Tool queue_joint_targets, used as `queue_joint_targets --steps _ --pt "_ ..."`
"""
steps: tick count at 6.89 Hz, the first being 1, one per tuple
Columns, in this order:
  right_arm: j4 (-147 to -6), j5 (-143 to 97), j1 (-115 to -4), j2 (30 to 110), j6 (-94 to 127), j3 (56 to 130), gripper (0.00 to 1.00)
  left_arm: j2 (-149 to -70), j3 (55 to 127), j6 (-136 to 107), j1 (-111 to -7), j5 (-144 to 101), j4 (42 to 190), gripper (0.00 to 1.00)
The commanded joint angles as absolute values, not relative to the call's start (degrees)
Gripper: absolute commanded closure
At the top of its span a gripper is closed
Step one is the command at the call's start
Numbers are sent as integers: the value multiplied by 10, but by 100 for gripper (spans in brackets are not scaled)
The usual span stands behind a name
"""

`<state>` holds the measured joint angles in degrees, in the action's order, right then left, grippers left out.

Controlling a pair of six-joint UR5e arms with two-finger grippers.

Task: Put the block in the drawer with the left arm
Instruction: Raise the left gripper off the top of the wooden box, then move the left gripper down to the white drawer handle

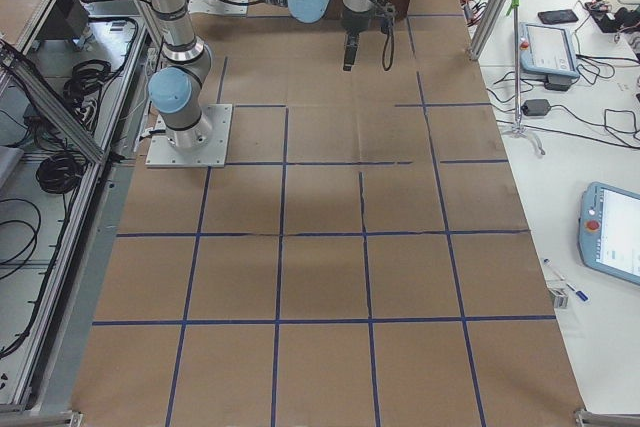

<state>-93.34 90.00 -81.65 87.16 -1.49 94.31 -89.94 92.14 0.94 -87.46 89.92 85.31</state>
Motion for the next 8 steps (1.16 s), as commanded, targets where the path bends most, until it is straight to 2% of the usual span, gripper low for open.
queue_joint_targets --steps 1,5,8 --pt "-933 900 -817 872 -15 943 0 -903 918 24 -800 895 848 1" --pt "-933 900 -817 871 -15 943 0 -935 914 168 -664 839 809 1" --pt "-933 900 -817 871 -15 943 0 -998 869 286 -581 778 821 1"
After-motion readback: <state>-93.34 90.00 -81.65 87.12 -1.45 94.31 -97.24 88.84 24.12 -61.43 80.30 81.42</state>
